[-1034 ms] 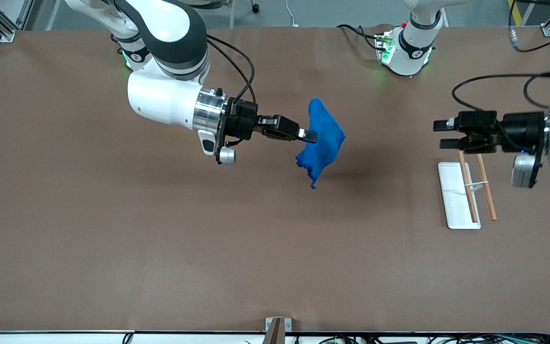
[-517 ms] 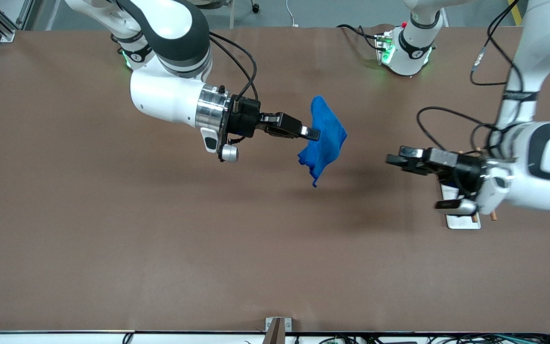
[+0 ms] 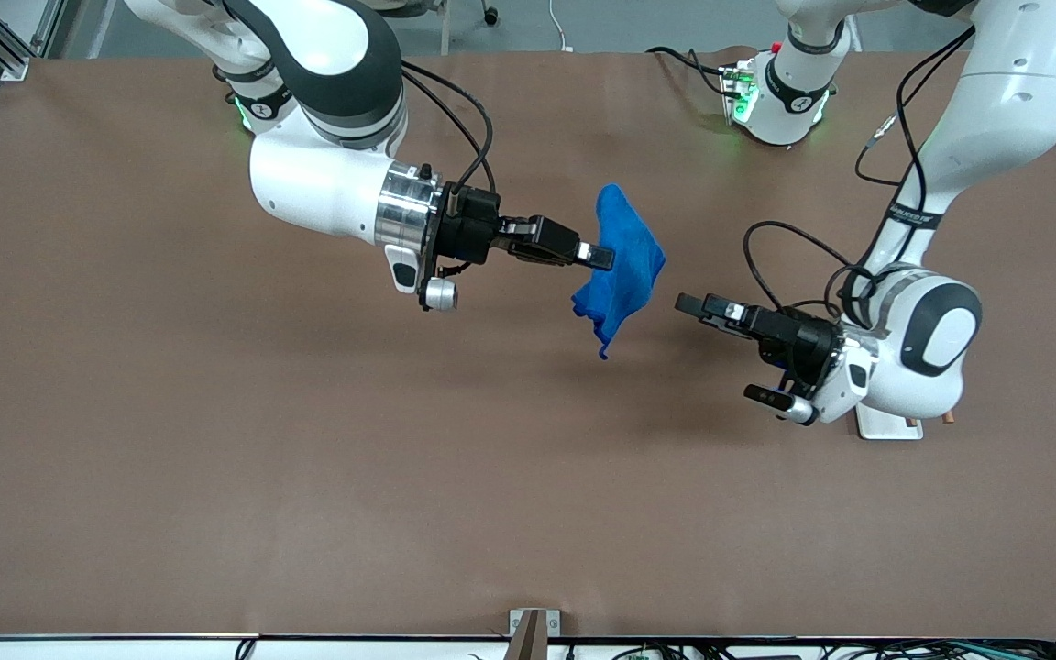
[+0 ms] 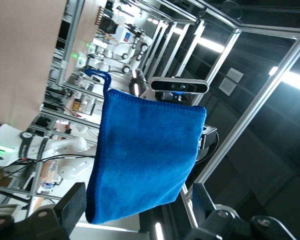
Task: Right arm passes towel to left arm to hang
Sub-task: 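Reach the left gripper toward the towel held by the right gripper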
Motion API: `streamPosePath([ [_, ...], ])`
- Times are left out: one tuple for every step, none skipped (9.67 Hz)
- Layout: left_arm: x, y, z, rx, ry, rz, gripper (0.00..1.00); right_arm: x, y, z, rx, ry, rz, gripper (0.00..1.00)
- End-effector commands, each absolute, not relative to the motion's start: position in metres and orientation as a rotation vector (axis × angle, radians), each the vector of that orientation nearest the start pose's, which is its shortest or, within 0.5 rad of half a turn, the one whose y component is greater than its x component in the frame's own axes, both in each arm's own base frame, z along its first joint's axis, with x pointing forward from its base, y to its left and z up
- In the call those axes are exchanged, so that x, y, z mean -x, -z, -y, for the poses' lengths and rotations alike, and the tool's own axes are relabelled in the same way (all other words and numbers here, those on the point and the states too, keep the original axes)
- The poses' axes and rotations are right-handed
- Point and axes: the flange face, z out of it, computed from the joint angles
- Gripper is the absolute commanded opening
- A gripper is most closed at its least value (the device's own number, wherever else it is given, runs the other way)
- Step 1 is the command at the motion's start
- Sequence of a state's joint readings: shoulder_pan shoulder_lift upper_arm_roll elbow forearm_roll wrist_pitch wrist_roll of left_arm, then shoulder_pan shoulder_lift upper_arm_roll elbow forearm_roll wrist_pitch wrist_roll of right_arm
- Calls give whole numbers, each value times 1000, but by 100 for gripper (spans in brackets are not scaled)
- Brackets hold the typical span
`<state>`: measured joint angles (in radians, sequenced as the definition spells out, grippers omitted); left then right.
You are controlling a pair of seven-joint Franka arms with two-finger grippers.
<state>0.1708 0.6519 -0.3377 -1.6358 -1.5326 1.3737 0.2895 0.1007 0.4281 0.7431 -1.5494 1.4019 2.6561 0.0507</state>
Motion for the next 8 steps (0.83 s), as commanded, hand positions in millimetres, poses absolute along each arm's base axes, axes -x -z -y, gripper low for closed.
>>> streamPosePath([
  [-623, -307, 214, -1228, 549, -40, 91, -551, -523, -446, 1685, -88, -451, 0],
  [-618, -301, 233, -1202, 540, -22, 87, -551, -523, -446, 1685, -88, -451, 0],
  [-616, -293, 243, -1181, 540, -25, 84, -551, -524, -446, 1685, -87, -450, 0],
  [-616, -294, 245, -1173, 538, -28, 81, -551, -524, -446, 1685, -87, -450, 0],
  [-616, -299, 247, -1173, 536, -20, 76, -551, -524, -446, 1684, -86, -449, 0],
  [-619, -303, 246, -1175, 538, -20, 71, -551, -524, -445, 1684, -85, -451, 0],
  [-625, -309, 237, -1177, 536, -28, 64, -551, -524, -445, 1684, -85, -451, 0],
  [-628, -315, 233, -1173, 549, -32, 59, -550, -524, -446, 1684, -86, -449, 0],
])
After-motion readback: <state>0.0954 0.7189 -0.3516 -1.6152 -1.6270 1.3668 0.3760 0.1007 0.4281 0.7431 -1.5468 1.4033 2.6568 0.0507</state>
